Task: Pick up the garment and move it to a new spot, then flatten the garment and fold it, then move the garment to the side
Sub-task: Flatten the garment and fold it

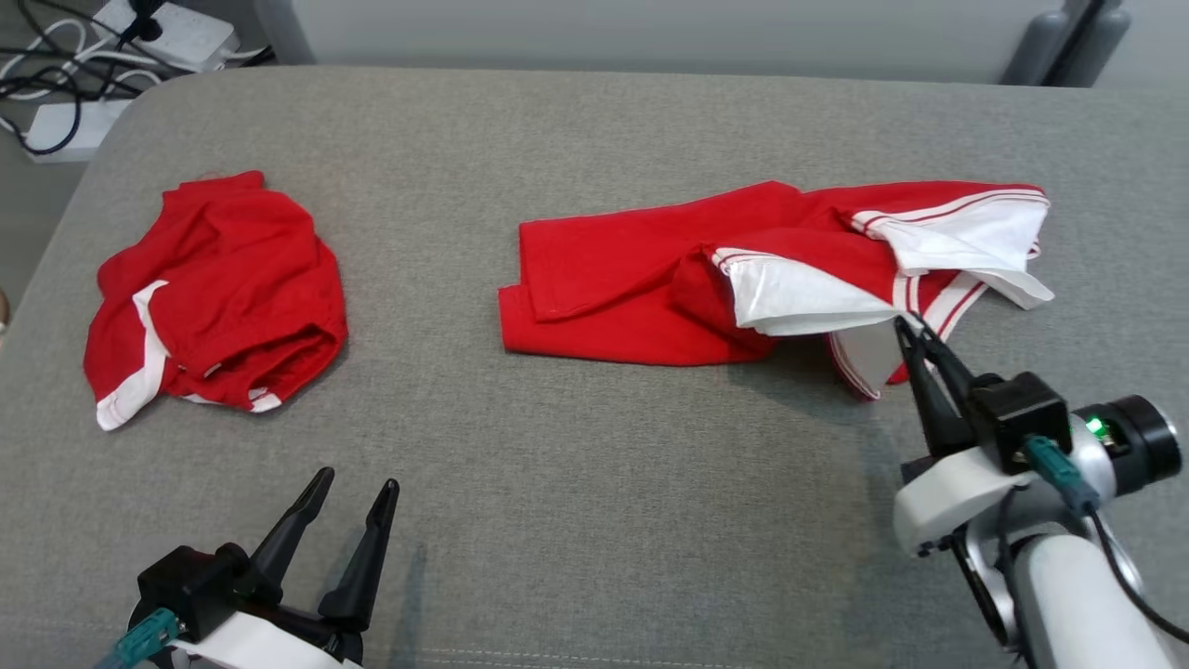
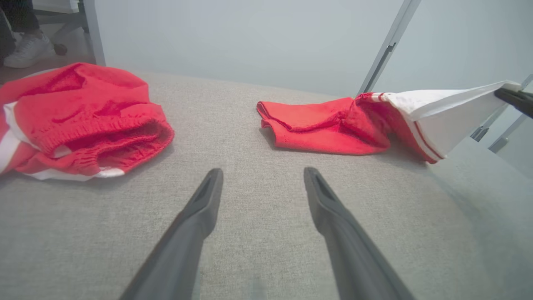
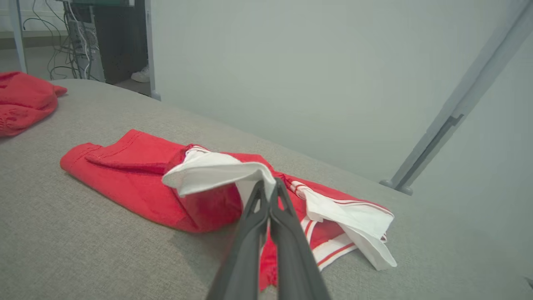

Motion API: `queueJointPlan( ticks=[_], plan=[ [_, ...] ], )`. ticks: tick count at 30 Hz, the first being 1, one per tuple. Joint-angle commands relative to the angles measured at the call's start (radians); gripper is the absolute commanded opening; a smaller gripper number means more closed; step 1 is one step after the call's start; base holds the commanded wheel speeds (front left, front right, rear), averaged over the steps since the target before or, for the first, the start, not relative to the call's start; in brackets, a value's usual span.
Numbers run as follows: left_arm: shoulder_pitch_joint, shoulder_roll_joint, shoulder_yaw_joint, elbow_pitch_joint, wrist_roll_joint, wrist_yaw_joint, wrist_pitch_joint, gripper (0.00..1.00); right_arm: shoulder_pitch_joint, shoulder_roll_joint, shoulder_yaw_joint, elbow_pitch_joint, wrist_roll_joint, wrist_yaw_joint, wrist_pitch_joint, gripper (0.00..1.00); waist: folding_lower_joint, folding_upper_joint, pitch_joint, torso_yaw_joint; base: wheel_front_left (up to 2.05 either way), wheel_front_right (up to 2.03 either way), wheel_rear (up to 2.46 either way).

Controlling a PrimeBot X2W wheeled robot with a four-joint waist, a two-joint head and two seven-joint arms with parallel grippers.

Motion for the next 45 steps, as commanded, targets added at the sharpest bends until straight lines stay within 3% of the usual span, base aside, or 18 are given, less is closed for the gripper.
queueJointPlan(
  ticks=[1, 13, 17, 24, 32, 39, 45],
  plan=[
    [-0.026, 0.021, 0.034, -0.025, 0.017, 0.0, -0.01, 1.0, 0.019, 0.008, -0.015, -0.069, 0.012, 0.0, -0.012, 0.0, -0.0001, 0.0, -0.028, -0.044, 0.0, 0.0, 0.0],
    [-0.068, 0.036, 0.005, -0.05, 0.048, 0.0, -0.01, 1.0, 0.094, 0.008, -0.304, -0.369, -0.005, 0.0, 0.068, 0.0, -0.0001, 0.0, -0.02, -0.143, 0.0, 0.0, 0.0],
    [-0.076, 0.044, 0.0, -0.055, 0.047, 0.0, -0.01, 1.0, 0.11, 0.008, -0.345, -0.43, -0.014, 0.0, 0.104, 0.0, -0.0001, 0.0, -0.012, -0.155, 0.0, 0.0, 0.0],
    [-0.124, 0.104, -0.11, -0.048, 0.029, 0.0, -0.01, 1.0, 0.193, 0.008, -0.267, -0.462, 0.02, 0.0, 0.149, 0.0, -0.0001, 0.0, 0.032, -0.174, 0.0, 0.0, 0.0],
    [-0.281, 0.199, -0.281, -0.081, -0.006, 0.0, -0.01, 1.0, 0.194, 0.008, -0.147, -0.413, 0.046, 0.0, 0.103, 0.0, -0.0001, 0.0, 0.097, -0.2, 0.0, 0.0, 0.0],
    [-0.419, 0.273, -0.402, -0.088, 0.053, 0.0, -0.01, 1.0, 0.158, 0.008, -0.03, -0.361, 0.066, 0.0, 0.052, 0.0, -0.0001, 0.0, 0.159, -0.248, 0.0, 0.0, 0.0],
    [-0.455, 0.298, -0.371, -0.067, 0.153, 0.0, -0.01, 1.0, 0.143, 0.008, 0.04, -0.321, 0.089, 0.0, 0.001, 0.0, -0.0001, 0.0, 0.204, -0.298, 0.0, 0.0, 0.0]
  ],
)
